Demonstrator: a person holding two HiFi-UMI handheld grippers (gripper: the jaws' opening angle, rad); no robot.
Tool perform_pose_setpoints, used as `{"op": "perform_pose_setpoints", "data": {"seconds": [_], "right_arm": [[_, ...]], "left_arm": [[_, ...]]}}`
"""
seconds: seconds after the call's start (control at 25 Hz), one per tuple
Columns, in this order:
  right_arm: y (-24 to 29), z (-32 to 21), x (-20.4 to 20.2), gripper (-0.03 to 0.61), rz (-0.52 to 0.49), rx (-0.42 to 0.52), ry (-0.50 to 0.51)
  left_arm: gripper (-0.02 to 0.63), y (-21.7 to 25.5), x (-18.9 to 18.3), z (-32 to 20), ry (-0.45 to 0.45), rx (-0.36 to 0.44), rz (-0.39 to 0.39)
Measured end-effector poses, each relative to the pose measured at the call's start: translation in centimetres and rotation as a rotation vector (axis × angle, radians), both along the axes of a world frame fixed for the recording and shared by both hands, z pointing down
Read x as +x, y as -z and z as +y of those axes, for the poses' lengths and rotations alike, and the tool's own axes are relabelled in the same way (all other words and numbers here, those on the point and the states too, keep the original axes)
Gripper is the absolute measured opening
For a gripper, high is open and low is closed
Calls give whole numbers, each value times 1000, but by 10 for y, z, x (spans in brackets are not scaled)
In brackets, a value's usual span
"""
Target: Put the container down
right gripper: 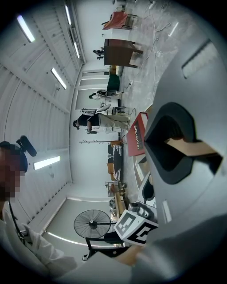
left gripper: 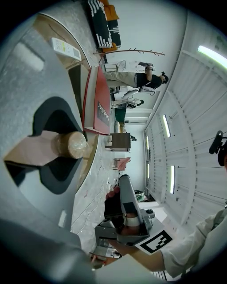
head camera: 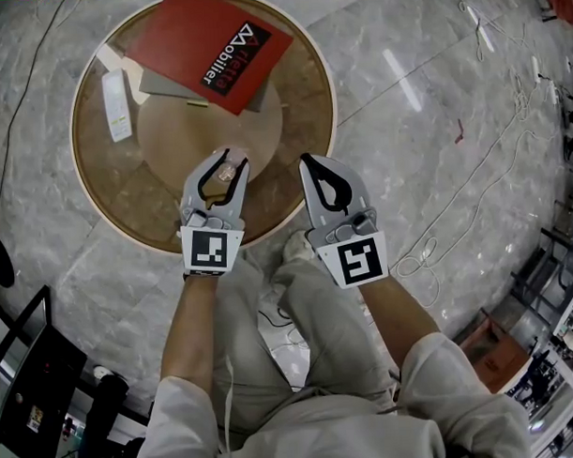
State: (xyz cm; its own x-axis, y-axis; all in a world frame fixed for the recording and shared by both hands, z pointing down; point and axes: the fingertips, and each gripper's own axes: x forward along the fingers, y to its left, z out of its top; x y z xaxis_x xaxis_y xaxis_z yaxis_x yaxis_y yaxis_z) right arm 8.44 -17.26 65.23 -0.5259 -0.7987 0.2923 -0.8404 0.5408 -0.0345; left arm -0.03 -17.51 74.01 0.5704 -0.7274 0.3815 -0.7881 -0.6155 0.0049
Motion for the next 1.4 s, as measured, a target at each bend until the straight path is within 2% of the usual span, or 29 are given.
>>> {"op": "perform_pose_setpoints", "data": {"seconds": [0.48,1.04,1.24,1.4], "right_arm": [[-13,6,2,2,0,-14,7],[-9,3,2,2,-2,-13,1],[1,1,4,2,3,-7,2],[16,1,5,2,4,-3,1]], "left_arm": [[129,-2,3,0,-9,28,18],[133,-5,3,1,-15,14,22],[181,8,1,0,-22,23,28],[189,26,-5,6,-13,22,24]]}}
